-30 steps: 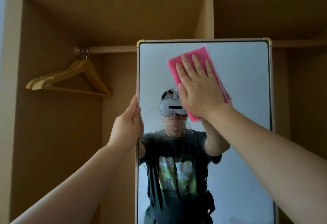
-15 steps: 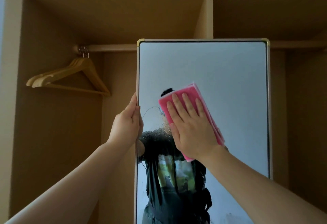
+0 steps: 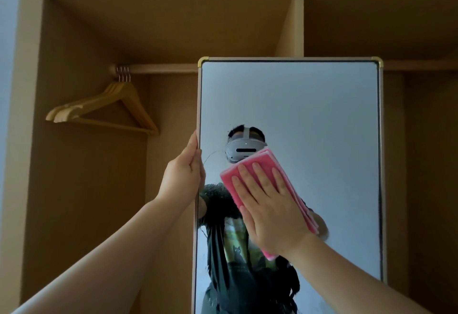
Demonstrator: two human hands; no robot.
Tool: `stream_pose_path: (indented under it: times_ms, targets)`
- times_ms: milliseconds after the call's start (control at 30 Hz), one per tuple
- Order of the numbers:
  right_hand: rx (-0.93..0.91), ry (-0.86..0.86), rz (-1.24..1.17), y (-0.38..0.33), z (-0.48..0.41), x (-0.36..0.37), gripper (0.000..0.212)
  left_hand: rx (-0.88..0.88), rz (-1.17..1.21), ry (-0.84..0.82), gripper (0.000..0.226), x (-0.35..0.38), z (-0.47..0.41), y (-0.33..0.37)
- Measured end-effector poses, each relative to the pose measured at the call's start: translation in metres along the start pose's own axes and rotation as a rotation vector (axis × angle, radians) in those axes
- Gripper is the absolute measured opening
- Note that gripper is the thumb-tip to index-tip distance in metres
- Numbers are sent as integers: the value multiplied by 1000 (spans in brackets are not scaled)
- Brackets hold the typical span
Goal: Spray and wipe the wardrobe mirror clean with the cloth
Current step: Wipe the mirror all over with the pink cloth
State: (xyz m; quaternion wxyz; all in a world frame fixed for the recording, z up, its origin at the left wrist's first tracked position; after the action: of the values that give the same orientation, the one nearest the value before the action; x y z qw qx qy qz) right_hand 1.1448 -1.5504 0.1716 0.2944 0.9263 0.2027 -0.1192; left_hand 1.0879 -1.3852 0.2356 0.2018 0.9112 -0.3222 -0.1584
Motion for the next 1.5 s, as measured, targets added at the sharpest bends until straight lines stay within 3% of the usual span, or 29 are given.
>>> stream_pose_path:
  times_ms: [300,900,1500]
  targets:
    - [1,11,23,15,-28,-12,58,3,23,-29,45,0,-2,-6]
    - [203,92,74,52,-153,-57,59,8,19,-33,44,0,-4,-9]
    - [139,131,114,40,-197,-65,58,3,20,-30,46,0,-6,-12]
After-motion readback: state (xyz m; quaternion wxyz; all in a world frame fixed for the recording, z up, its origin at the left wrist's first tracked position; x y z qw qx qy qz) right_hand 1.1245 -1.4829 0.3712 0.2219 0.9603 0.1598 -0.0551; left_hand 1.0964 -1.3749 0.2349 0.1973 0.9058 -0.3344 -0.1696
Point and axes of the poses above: each hand's wrist, its own z-axis away from the middle knuckle, its own x-axis out of the palm, y = z × x, the point moved 6 cm from there along -z, towards the middle knuckle, and after that the axes turned 3 degrees about x, right-handed, at the moved point
